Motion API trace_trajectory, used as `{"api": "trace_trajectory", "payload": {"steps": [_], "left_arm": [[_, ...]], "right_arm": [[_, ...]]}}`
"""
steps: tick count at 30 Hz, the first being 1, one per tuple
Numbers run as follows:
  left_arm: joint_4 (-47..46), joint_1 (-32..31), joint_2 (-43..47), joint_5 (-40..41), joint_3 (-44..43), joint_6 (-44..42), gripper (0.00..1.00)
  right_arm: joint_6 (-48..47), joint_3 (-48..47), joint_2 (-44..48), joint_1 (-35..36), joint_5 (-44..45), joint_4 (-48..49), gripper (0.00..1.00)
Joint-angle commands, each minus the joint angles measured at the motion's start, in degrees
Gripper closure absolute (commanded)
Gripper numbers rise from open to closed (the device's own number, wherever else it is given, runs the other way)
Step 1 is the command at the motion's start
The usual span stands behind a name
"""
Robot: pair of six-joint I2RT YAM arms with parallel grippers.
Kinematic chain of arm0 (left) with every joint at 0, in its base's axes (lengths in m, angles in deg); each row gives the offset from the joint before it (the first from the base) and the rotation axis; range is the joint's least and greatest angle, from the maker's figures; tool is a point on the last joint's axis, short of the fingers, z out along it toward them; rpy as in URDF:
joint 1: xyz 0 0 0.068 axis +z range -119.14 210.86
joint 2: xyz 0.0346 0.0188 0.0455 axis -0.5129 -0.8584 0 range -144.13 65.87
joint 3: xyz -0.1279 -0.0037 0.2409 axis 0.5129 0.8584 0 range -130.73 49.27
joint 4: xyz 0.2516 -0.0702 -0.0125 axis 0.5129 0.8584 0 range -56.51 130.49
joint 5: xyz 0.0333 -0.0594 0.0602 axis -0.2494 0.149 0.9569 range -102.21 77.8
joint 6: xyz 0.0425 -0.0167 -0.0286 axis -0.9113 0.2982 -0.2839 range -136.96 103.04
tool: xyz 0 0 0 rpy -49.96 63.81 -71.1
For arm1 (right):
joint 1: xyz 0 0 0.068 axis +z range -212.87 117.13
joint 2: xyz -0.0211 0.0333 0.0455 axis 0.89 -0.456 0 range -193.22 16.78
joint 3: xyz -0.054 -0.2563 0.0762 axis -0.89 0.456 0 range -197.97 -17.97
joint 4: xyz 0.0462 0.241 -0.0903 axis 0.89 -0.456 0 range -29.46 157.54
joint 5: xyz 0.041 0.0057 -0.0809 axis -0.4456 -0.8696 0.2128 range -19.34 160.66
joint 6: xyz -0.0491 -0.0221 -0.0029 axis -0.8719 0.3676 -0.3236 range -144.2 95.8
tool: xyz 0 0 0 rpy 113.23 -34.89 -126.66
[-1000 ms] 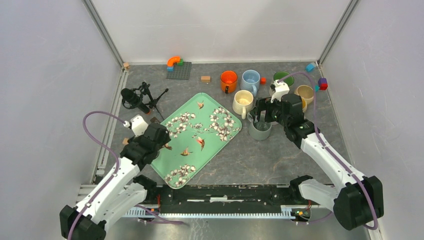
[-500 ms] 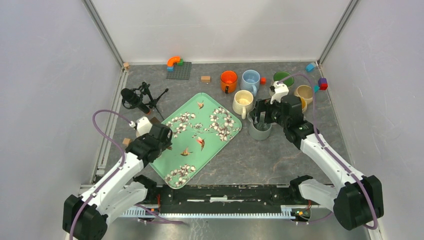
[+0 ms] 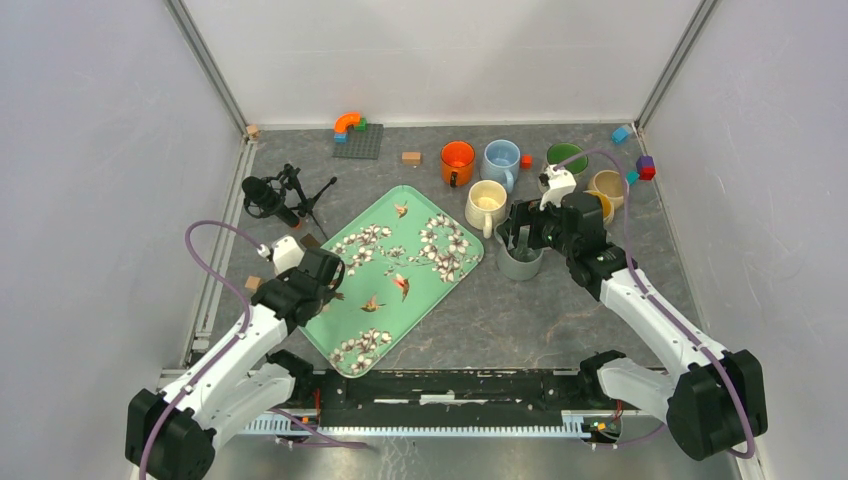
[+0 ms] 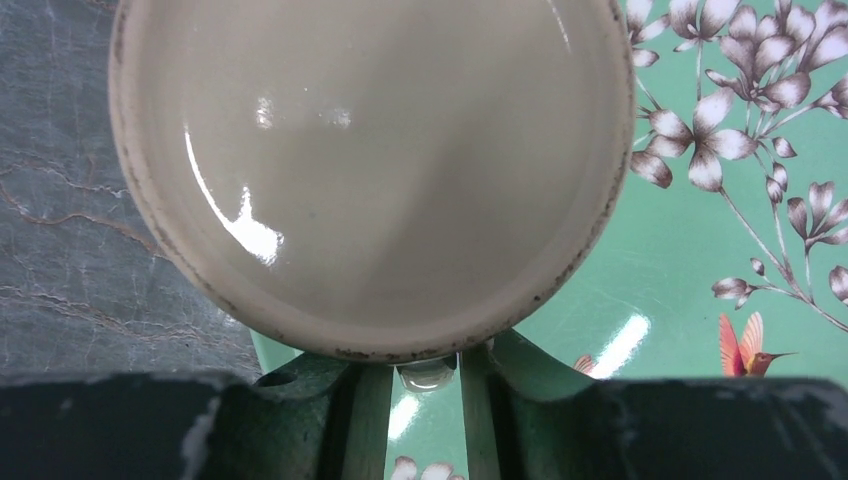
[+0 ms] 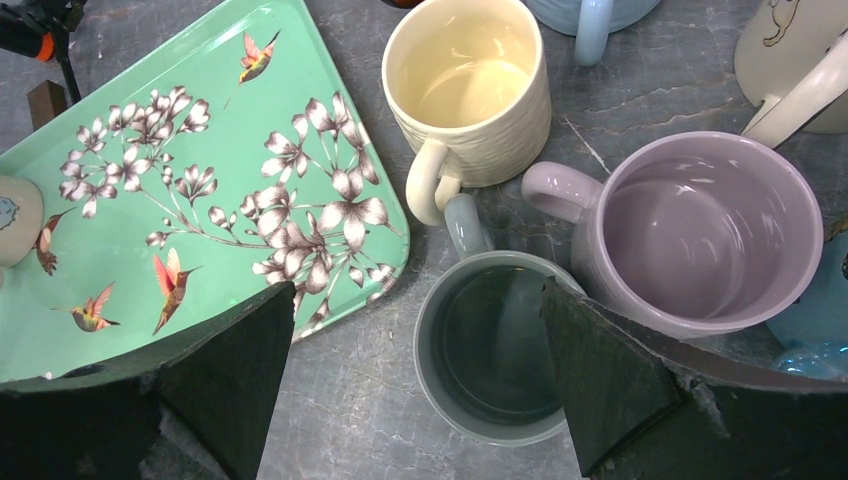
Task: Turn the mug right side up
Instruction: Turn over the cup on the tray.
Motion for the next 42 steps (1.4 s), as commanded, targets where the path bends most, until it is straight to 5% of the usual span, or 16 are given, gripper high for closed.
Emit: {"api": "trace_trajectory", "payload": {"steps": [1, 11, 18, 27, 37, 42], "left_arm": [[-1.5, 0.15, 0.34, 0.24, -1.67, 1.54, 0.67], [-8.69, 0.18, -2.03, -8.94, -0.95, 0.43, 0.97], [-16.02, -0.67, -8.19, -17.48, -2.44, -0.81, 0.98], [-17.29, -5.06, -16.28, -17.94, -7.28, -1.98, 0.98], [-15.45, -5.14, -18.21, -17.03, -7.86, -2.64, 0.69], [-14.65, -5.2, -18.73, -16.02, -8.7, -2.86, 0.64]], "right_arm": [[0.67, 0.27, 0.43, 0.35, -1.18, 2.37, 0.02], [1.08, 0.36, 0.65, 0.34, -1.64, 2.53, 0.02], [1.21, 0.37, 0.48, 0.33, -1.73, 2.82, 0.02], [1.13, 0.53, 0.56, 0.34, -1.65, 2.82, 0.02], [0.84, 0.54, 0.74, 0.32, -1.92, 2.64, 0.02], [0.84, 0.54, 0.74, 0.29, -2.25, 2.66, 0.02]]}}
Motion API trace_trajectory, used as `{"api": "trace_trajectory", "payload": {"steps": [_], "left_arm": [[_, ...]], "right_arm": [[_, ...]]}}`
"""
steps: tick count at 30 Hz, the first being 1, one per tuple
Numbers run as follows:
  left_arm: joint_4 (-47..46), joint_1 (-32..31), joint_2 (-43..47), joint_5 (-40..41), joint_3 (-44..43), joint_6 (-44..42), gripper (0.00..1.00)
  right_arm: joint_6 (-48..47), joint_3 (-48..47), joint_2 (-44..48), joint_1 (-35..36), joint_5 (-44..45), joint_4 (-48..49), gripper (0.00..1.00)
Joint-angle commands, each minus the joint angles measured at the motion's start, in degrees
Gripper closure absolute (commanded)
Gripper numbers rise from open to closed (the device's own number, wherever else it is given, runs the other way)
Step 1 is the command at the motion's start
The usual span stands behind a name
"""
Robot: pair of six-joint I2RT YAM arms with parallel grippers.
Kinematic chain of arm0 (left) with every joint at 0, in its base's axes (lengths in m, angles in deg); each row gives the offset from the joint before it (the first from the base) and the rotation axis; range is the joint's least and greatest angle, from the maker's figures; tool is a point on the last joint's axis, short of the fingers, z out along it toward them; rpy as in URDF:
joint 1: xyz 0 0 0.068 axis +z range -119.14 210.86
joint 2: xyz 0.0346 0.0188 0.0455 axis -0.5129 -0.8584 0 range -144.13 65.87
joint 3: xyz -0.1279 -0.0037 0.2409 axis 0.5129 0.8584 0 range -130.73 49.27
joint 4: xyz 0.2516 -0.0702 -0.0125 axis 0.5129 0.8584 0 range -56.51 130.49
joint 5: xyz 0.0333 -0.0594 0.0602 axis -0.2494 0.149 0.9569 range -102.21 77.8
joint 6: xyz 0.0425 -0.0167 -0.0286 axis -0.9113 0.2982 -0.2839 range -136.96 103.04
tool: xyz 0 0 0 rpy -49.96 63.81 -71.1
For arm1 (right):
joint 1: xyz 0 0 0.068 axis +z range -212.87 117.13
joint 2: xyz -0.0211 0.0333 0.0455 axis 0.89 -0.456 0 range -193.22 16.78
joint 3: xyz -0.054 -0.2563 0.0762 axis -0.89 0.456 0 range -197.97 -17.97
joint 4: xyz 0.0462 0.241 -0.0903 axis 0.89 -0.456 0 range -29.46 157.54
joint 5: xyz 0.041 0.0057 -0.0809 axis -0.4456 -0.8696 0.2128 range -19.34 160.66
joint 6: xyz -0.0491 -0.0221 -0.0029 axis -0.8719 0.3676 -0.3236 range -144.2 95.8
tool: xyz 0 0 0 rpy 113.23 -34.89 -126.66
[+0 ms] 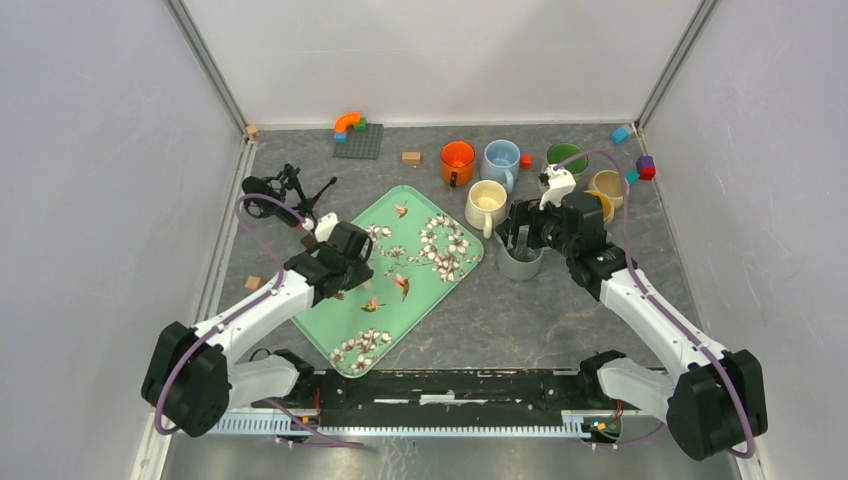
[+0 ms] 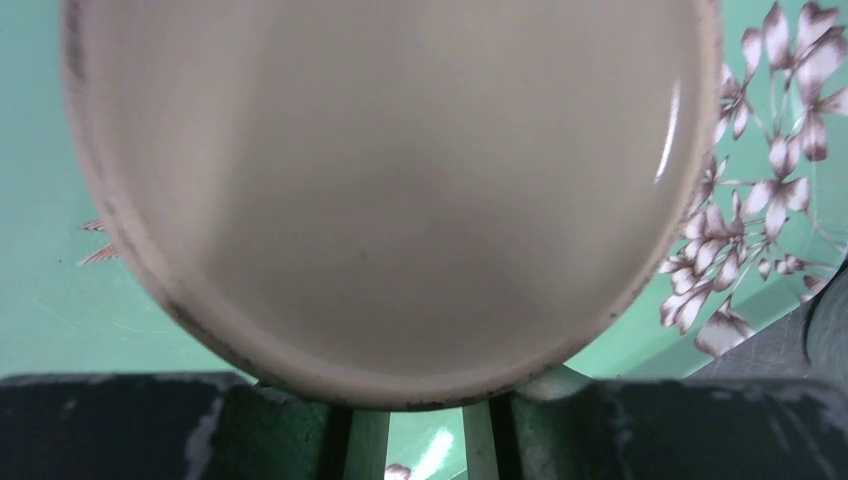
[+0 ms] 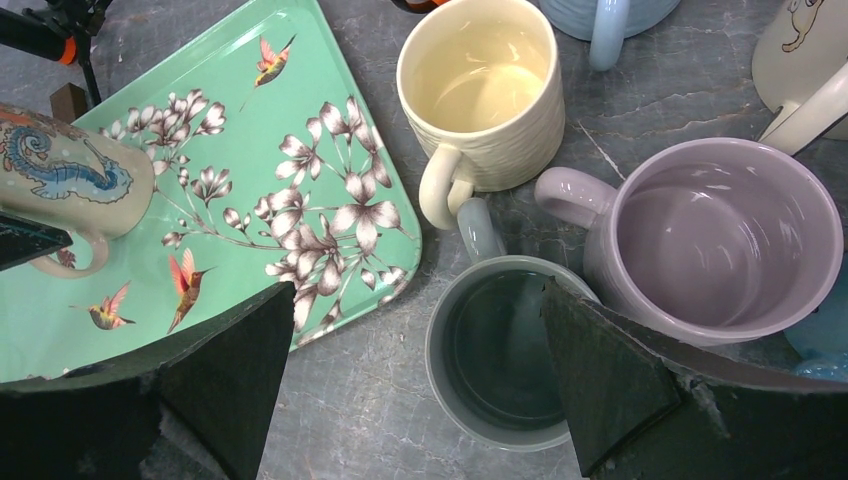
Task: Turn the mug right side up
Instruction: Turn over the cup on the tray.
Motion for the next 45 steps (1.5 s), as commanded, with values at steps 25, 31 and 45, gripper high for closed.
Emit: {"api": "trace_trajectory", "payload": {"steps": [25, 31, 45], "left_arm": [[12.74, -0.05, -5.94, 1.91, -9.74, -3.37, 0.55], [13.58, 0.06, -8.07, 1.81, -11.44, -4.08, 0.6], [13.21, 0.23, -8.31, 4.07, -12.63, -6.33, 0.6]], "right_arm": [[-0.72, 1.51, 0.65, 0.35, -4.24, 2.87, 0.02], [-1.02, 1.87, 0.59, 0.32, -5.04, 2.95, 0.02], [-1.04, 2.3, 0.58, 0.31, -5.97, 2.96, 0.02]]}}
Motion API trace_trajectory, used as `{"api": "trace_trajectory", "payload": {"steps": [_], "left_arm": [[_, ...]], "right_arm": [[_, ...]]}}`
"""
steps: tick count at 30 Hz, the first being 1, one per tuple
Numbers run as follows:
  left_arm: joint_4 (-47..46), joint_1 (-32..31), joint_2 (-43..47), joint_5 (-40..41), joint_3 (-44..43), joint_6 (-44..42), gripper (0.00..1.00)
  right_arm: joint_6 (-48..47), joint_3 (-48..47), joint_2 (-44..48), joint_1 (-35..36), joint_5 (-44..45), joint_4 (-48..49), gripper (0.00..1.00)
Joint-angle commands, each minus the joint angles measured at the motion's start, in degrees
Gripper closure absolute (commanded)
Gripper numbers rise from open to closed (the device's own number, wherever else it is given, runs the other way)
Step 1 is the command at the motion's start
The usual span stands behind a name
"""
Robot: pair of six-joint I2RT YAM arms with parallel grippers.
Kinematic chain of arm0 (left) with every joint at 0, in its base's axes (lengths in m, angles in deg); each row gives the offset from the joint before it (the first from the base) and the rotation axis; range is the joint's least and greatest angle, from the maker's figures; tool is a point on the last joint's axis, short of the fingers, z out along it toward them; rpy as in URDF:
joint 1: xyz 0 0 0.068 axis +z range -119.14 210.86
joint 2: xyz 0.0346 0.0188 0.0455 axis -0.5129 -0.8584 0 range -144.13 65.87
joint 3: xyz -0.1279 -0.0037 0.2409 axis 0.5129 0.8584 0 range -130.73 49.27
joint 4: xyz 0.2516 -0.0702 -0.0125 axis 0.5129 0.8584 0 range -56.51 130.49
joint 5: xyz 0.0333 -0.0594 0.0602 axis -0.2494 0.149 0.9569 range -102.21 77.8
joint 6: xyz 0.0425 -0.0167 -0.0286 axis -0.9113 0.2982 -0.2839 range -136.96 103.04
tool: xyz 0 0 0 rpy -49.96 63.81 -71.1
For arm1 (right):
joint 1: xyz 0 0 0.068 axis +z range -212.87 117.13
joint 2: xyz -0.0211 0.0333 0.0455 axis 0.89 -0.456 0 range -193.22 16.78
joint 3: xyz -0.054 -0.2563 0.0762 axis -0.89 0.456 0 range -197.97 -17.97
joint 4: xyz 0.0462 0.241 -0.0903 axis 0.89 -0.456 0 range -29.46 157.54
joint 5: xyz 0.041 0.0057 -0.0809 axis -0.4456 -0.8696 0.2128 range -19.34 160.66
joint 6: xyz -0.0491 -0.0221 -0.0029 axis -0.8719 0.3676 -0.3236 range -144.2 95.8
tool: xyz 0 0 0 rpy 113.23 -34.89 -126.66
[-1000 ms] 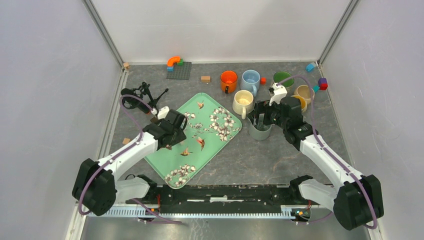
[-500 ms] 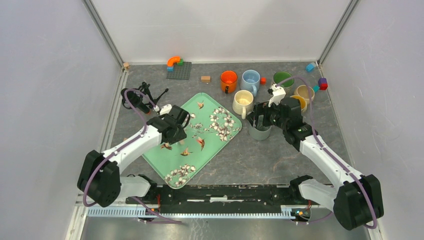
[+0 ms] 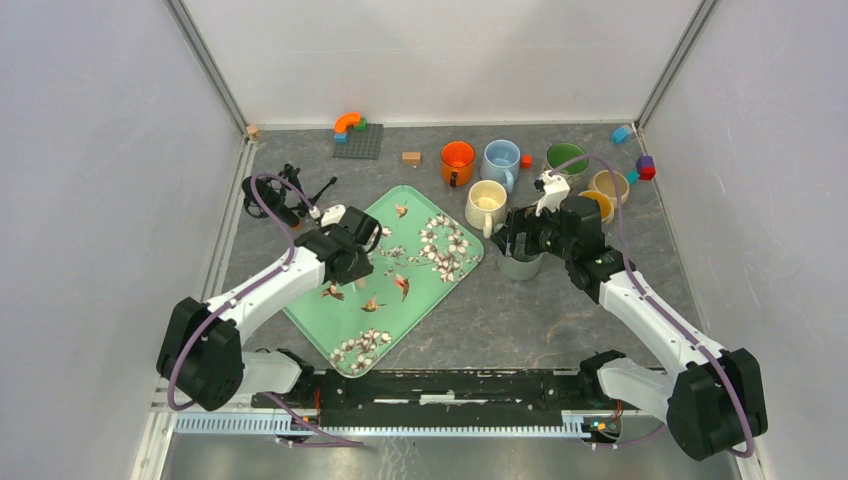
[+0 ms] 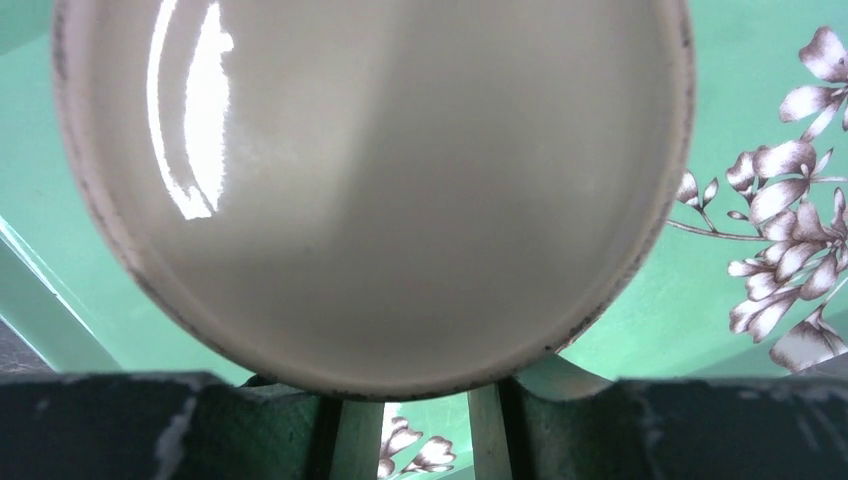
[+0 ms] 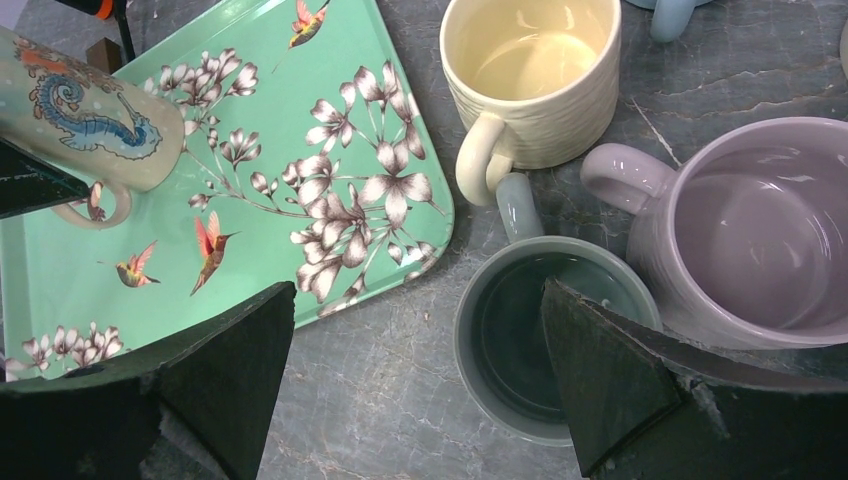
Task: Turn the mug right side up
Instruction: Turn over the cup on the tray.
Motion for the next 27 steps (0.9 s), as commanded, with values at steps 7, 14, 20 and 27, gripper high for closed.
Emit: {"api": "trace_trajectory", "payload": {"steps": [7, 14, 20, 27], "left_arm": [[-0.41, 0.17, -0.07, 2.99, -2.8, -4.86, 0.66], [-2.55, 0.12, -0.04, 0.94, -2.52, -5.9, 0.98], [-12.01, 0.22, 6.5, -4.12, 0.32, -2.07, 0.98], [-19.88, 0.16, 11.32, -6.22, 1.89, 2.89, 0.98]], "right_arm": [[-0.45, 0.41, 0.09, 0.3, -1.11, 2.66, 0.02], [-0.27, 0.4, 0.11, 0.32, -1.61, 2.65, 0.02], [0.92, 0.46, -0.03, 0.35, -2.73, 3.04, 0.02], [4.41, 1.75, 0.38, 0.33, -6.36, 7.74, 0.02]]}}
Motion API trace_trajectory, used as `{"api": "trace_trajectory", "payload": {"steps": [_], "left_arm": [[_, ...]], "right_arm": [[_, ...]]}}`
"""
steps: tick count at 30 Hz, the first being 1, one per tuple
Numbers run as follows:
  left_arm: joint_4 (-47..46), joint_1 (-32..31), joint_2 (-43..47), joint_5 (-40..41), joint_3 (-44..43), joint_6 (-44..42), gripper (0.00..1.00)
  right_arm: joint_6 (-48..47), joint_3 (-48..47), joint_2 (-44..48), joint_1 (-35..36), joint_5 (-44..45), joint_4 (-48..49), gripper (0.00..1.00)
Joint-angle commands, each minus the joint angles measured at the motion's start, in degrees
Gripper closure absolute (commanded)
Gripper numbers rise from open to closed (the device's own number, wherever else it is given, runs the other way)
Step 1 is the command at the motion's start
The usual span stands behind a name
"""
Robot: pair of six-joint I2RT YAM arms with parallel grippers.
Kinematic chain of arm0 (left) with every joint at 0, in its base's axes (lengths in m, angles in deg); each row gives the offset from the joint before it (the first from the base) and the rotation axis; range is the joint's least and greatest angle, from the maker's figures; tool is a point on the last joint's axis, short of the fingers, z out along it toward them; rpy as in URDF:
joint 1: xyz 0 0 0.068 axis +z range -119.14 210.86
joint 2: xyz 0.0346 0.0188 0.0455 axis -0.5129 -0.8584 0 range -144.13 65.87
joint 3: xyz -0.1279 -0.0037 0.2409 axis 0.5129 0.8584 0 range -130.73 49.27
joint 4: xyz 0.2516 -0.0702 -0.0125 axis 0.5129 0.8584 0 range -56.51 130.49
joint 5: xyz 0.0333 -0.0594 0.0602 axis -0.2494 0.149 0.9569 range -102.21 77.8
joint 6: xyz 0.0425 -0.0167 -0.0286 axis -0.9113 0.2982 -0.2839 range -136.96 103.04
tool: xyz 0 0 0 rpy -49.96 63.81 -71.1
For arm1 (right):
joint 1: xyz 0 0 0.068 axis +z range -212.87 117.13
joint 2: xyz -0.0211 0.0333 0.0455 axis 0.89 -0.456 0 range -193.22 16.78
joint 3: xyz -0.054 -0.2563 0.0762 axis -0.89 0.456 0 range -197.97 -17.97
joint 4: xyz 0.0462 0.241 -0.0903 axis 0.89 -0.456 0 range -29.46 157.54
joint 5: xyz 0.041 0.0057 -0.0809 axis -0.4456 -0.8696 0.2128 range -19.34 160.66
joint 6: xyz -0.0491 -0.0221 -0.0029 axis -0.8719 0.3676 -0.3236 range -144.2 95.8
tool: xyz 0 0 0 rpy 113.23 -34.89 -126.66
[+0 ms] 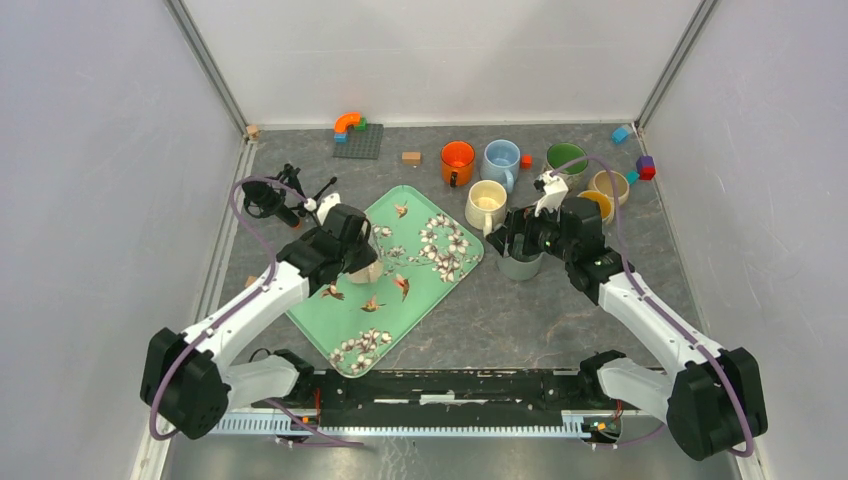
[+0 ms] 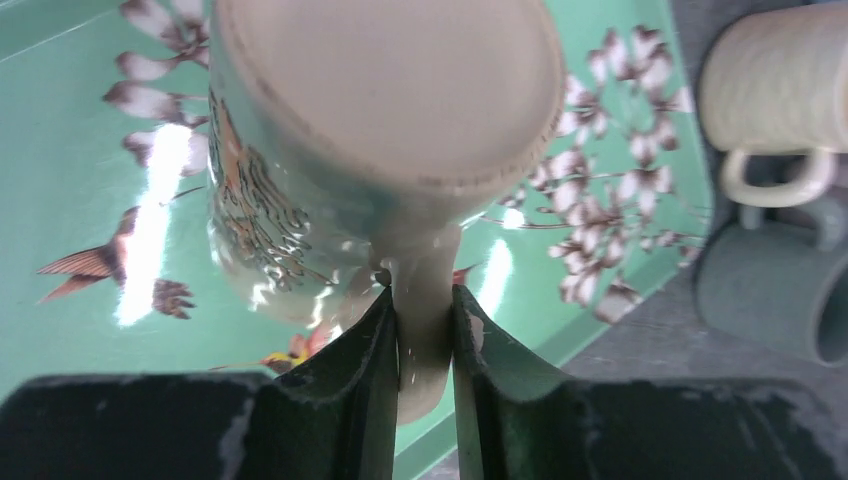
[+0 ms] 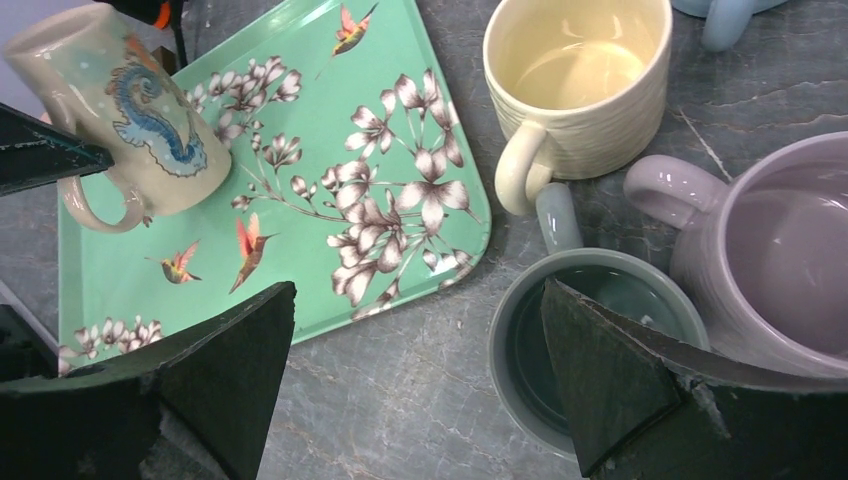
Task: Turn the mug right side up
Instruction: Turn over the cup on the tray.
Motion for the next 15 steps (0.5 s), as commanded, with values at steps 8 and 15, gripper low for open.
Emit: {"api": "trace_trajectory", "payload": {"steps": [8, 15], "left_arm": [[-18.7, -0.01, 5.49, -5.42, 1.53, 9.87, 0.98], [-21.7, 0.01, 4.48, -8.12, 0.35, 13.48, 0.98]], "right_arm": [[7.21, 2.63, 0.8, 0.29, -6.87, 9.87, 0.02], [10.92, 4.28, 1.14, 1.37, -10.06, 15.16, 0.02]]}}
